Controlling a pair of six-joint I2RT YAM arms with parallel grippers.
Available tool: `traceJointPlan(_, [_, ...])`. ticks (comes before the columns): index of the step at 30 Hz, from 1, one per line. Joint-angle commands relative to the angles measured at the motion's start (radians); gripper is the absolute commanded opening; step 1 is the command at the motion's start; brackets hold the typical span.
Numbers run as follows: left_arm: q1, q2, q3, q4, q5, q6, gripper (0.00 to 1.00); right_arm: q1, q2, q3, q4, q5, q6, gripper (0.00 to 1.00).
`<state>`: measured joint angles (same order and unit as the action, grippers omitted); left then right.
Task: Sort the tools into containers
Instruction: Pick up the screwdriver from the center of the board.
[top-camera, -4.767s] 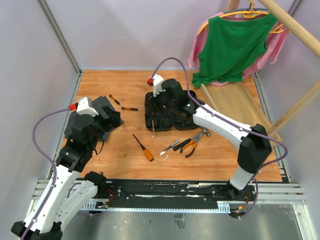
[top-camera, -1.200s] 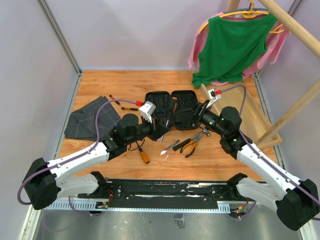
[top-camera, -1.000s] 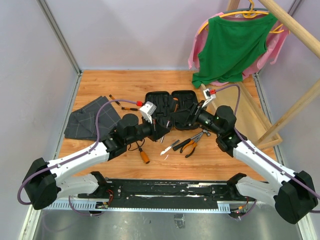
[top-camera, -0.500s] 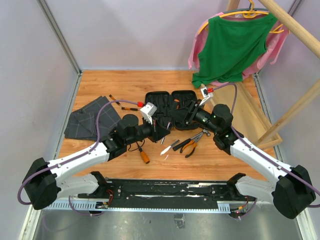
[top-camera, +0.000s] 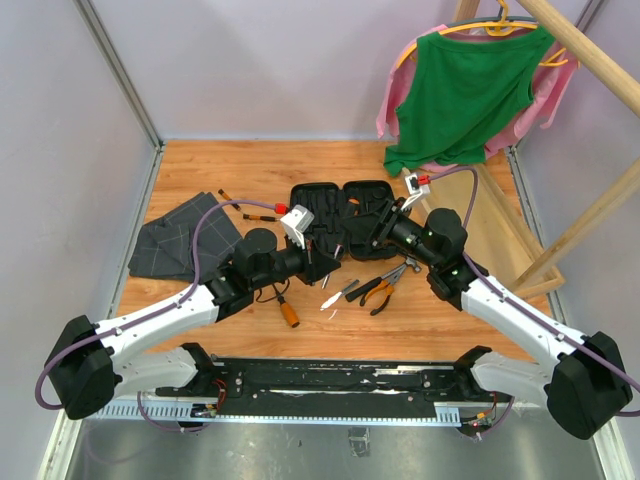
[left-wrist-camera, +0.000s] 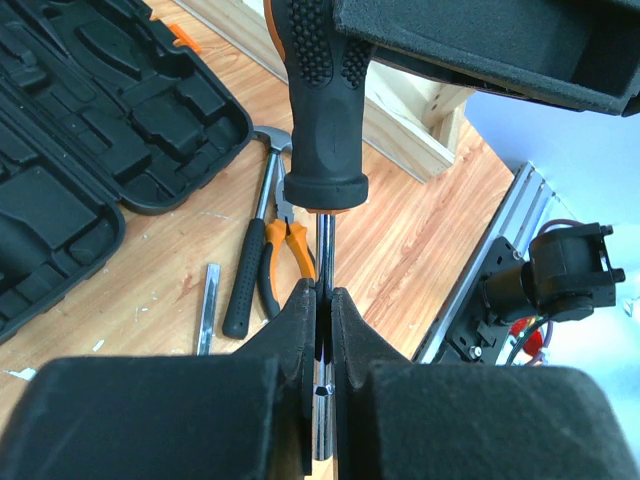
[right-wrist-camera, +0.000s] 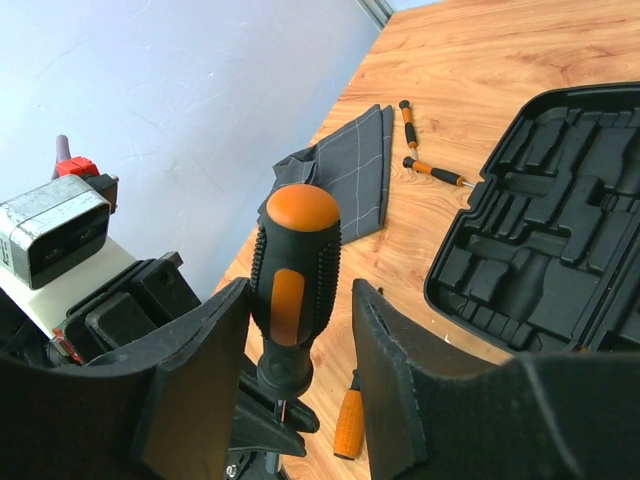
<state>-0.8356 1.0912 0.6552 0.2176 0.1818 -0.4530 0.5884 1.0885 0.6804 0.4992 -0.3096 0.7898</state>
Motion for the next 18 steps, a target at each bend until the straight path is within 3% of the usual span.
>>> traceJointPlan(1, [-0.007, -0.007, 0.001, 0.070, 0.015, 0.002, 0.00, 0.011, -0.023, 0.026, 0.004, 0.026, -0.007, 0.44])
traceJointPlan(9, [-0.007, -0.010, -0.009, 0.071, 0.022, 0.002, 0.01, 0.011, -0.016, 0.021, 0.012, 0.023, -0.003, 0.28])
traceJointPlan(14, [-0.007, -0.011, -0.015, 0.070, 0.018, -0.004, 0.34, 0.011, -0.017, 0.024, 0.006, 0.018, -0.007, 0.20])
traceJointPlan(18, [-0.007, -0.015, -0.019, 0.071, 0.015, 0.000, 0.47, 0.010, -0.023, 0.025, -0.017, 0.030, -0.026, 0.16])
